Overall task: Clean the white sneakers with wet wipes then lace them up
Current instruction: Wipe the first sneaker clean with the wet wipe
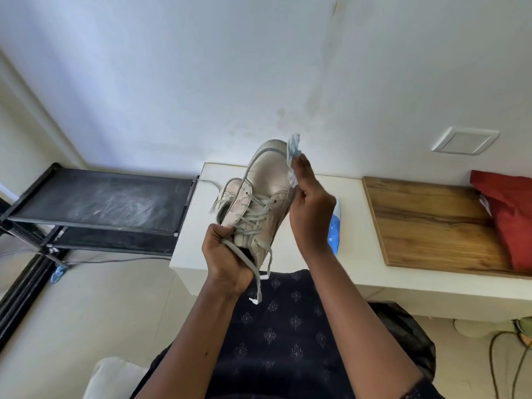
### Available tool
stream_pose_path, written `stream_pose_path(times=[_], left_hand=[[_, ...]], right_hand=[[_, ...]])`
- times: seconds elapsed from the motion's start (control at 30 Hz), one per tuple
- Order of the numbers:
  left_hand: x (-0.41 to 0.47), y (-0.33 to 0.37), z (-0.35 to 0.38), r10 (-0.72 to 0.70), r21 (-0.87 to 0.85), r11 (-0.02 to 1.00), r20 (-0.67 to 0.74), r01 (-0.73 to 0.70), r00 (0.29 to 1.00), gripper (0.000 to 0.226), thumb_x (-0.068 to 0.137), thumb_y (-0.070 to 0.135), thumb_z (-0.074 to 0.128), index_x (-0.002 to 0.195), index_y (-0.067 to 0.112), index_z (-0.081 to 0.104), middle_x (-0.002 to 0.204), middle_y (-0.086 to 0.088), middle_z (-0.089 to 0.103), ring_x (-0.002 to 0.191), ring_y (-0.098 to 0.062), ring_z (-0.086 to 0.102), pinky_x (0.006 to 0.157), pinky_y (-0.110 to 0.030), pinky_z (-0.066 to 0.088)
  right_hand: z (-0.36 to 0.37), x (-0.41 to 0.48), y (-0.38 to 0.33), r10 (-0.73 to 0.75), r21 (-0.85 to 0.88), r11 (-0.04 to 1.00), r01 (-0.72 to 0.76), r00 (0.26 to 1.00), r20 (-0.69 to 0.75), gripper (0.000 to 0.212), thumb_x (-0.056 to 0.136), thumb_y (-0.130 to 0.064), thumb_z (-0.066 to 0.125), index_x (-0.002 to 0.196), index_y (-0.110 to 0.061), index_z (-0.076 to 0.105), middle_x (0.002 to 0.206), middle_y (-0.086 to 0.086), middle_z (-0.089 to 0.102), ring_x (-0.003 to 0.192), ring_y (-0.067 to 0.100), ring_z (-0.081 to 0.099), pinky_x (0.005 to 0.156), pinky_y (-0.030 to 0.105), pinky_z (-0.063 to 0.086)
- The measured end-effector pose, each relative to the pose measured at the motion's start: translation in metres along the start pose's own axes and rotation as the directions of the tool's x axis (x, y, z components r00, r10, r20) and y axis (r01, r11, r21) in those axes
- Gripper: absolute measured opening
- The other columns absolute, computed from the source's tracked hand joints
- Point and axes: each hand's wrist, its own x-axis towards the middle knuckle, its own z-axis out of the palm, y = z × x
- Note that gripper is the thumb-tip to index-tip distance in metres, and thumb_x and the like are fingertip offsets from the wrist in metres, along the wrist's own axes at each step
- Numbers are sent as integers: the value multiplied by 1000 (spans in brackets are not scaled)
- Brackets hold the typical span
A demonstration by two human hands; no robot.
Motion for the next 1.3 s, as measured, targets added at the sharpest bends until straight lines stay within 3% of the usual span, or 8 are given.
stream_pose_path(times=[0.1,0.27,0.43,0.77,0.97,1.07,1.2,1.3], left_hand=[[1,2,-4,-44,14,999,41,44,998,53,62,21,39,105,-3,58,109,-23,57,103,-35,55,110,-43,30],[3,5,-2,-61,36,998,55,59,997,48,60,20,40,91,-5,65,101,-23,62,90,-35,60,103,-42,34],[1,8,3,-45,63,997,66,41,997,40,60,18,40,88,-2,60,90,-19,63,77,-30,62,83,-35,46],[4,1,-6,-27,137,990,-63,35,998,58,60,17,43,112,-6,55,114,-26,54,105,-36,48,100,-45,33],[5,-2,0,-55,183,981,-85,70,995,26,58,17,47,79,4,56,91,-19,50,75,-28,47,64,-30,39],[3,-5,0,-59,157,985,-73,70,996,60,42,21,61,98,1,58,104,-22,47,91,-34,43,80,-38,34],[3,-4,-5,-39,137,989,-85,51,996,77,37,21,65,110,2,52,110,-22,46,99,-34,40,84,-40,36],[6,-1,-6,-35,109,993,-85,44,996,83,38,21,65,117,-2,54,112,-23,49,101,-33,40,84,-39,33]], right_hand=[[-7,33,2,45,32,998,-49,993,111,41,76,7,45,107,-3,69,100,13,71,77,9,61,73,4,39],[-17,70,3,92,50,990,-129,887,453,21,90,-12,56,107,-11,69,86,10,71,69,11,55,66,11,37],[0,63,4,-29,-6,999,36,902,431,28,91,-3,50,116,-1,63,121,10,63,111,24,59,94,23,40],[4,21,25,-308,-127,916,381,869,387,54,64,17,40,110,6,64,118,17,63,114,33,57,92,26,42],[-4,4,20,-372,-85,871,483,764,528,55,73,13,36,125,7,53,119,24,60,108,40,58,86,33,48],[-3,-6,16,-371,58,907,417,728,577,56,77,10,42,133,4,44,117,16,64,108,34,59,97,22,34],[-11,-6,21,-308,105,946,307,746,591,82,70,15,52,139,-17,23,115,1,67,102,15,53,77,20,41],[-17,-12,25,-347,76,927,366,768,537,65,75,0,35,138,-14,22,104,-1,71,74,20,64,58,23,48]])
